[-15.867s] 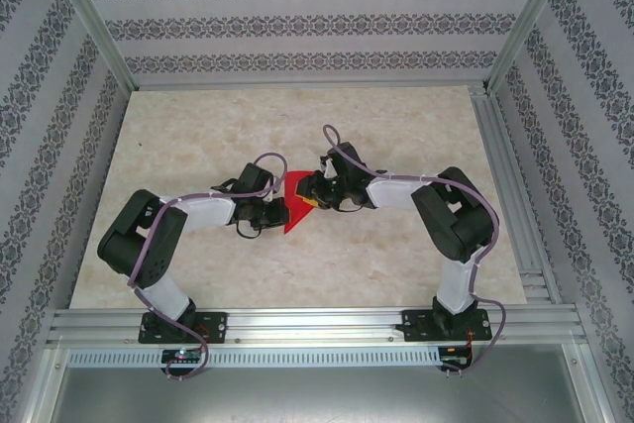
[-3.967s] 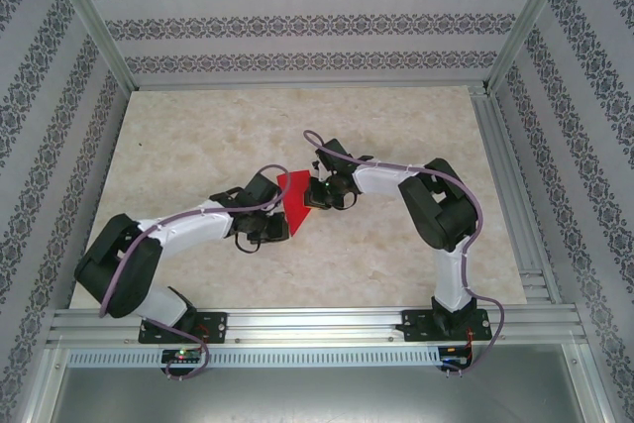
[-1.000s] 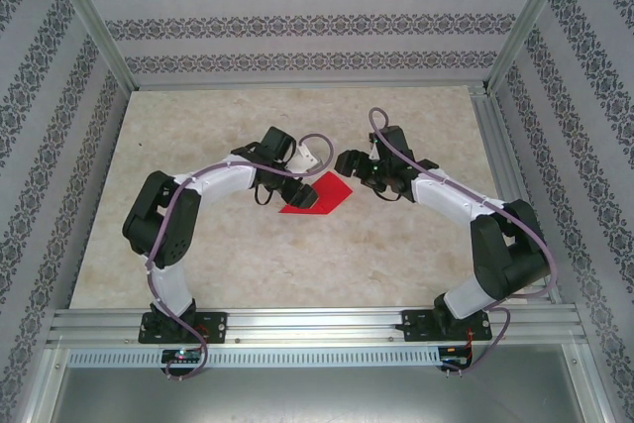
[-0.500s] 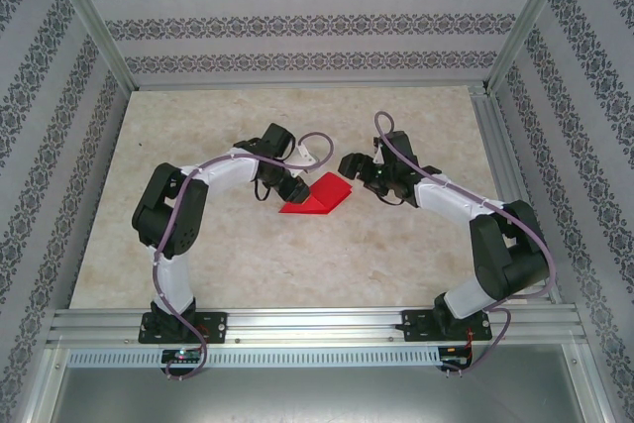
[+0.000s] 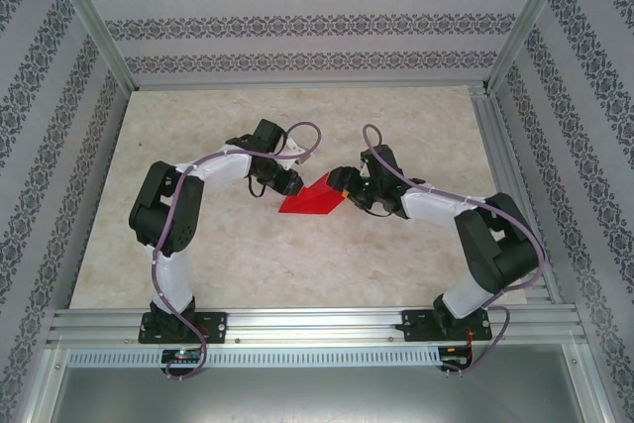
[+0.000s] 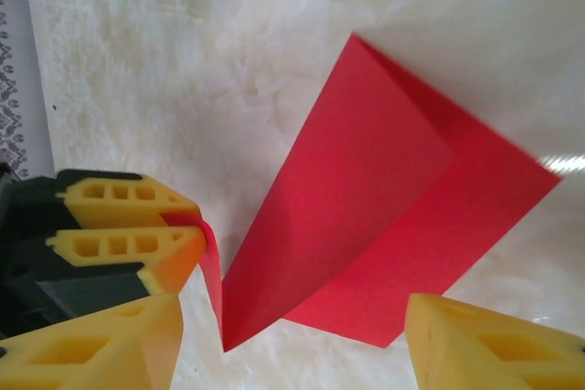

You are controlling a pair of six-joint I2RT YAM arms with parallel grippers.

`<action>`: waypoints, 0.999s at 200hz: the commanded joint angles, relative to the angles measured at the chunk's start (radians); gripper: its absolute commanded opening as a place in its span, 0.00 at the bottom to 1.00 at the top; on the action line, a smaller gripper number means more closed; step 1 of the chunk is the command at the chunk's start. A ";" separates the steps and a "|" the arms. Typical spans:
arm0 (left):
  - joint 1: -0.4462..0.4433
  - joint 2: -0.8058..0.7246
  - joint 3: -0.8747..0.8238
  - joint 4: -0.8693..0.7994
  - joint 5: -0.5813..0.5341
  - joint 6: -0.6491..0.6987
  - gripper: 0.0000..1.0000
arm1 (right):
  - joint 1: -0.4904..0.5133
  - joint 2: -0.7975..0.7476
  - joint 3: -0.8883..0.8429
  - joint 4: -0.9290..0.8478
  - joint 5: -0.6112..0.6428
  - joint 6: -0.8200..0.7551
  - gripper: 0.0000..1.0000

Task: Fold a paper plane with a square sheet of paper (pick it up from the middle)
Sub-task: Fourth fold the wing at the center of the table.

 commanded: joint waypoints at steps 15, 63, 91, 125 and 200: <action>0.012 0.003 -0.008 0.041 0.031 -0.026 0.22 | 0.048 0.095 0.000 0.202 -0.064 0.136 0.62; 0.013 0.003 -0.008 0.046 0.019 -0.048 0.26 | 0.075 0.134 0.010 0.228 -0.065 0.172 0.55; 0.021 -0.010 -0.015 0.069 0.012 -0.103 0.39 | 0.074 0.141 0.005 0.222 -0.053 0.177 0.41; 0.033 -0.073 -0.063 0.124 0.000 -0.185 0.48 | 0.074 0.166 0.027 0.196 -0.042 0.176 0.27; 0.040 -0.328 -0.327 0.399 -0.092 -0.309 0.67 | 0.075 0.148 0.055 0.100 -0.017 0.163 0.09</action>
